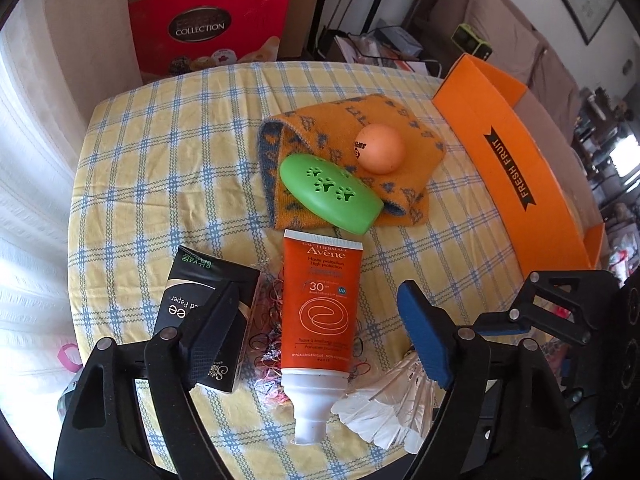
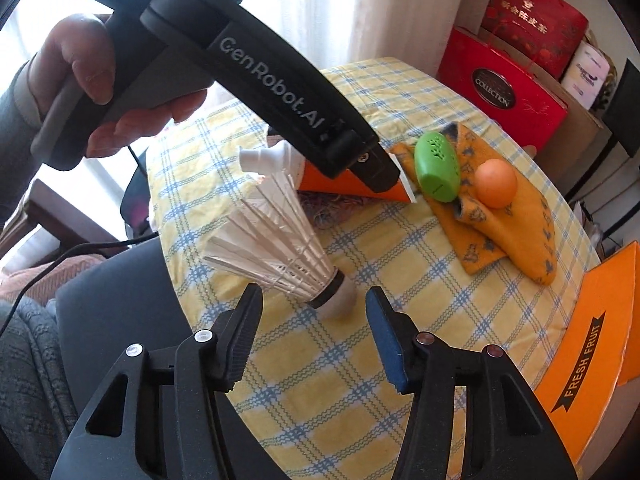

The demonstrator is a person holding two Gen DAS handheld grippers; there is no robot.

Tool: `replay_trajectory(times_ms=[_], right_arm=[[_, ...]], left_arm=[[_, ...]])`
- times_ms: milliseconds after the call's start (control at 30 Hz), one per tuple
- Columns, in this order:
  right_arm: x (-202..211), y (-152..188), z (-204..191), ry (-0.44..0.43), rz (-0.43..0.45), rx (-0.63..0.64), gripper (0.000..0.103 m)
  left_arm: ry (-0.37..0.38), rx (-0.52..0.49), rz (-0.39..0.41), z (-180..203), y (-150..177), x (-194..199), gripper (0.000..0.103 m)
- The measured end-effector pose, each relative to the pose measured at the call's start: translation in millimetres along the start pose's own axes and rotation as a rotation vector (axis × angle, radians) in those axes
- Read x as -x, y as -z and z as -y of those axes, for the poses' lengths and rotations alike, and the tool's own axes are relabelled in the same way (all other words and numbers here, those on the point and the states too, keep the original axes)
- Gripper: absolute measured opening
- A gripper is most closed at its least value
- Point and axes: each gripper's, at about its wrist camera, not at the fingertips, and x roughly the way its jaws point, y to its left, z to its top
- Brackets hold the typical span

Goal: Organize objects
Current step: 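Move the right tool toward the white shuttlecock on the table, then close the right gripper around the shuttlecock's cork base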

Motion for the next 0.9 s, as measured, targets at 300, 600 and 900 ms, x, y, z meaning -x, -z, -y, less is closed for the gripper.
replay_trajectory(times_ms=[300, 600, 900], right_arm=[[-10.7, -4.2, -12.2, 0.009, 0.008, 0.099, 0.057], [-19.6, -6.1, -17.1, 0.087, -0.004, 0.194, 0.057], [-22.7, -5.1, -14.8, 0.026, -0.020, 0.168, 0.036]], left_arm=[[0.048, 0.043, 0.005, -9.9, 0.3, 6.2, 0.076], [0.071, 0.059, 0.004, -13.4, 5.4, 8.1, 0.076], [0.080, 0.084, 0.013, -18.3, 8.7, 12.0, 0.076]])
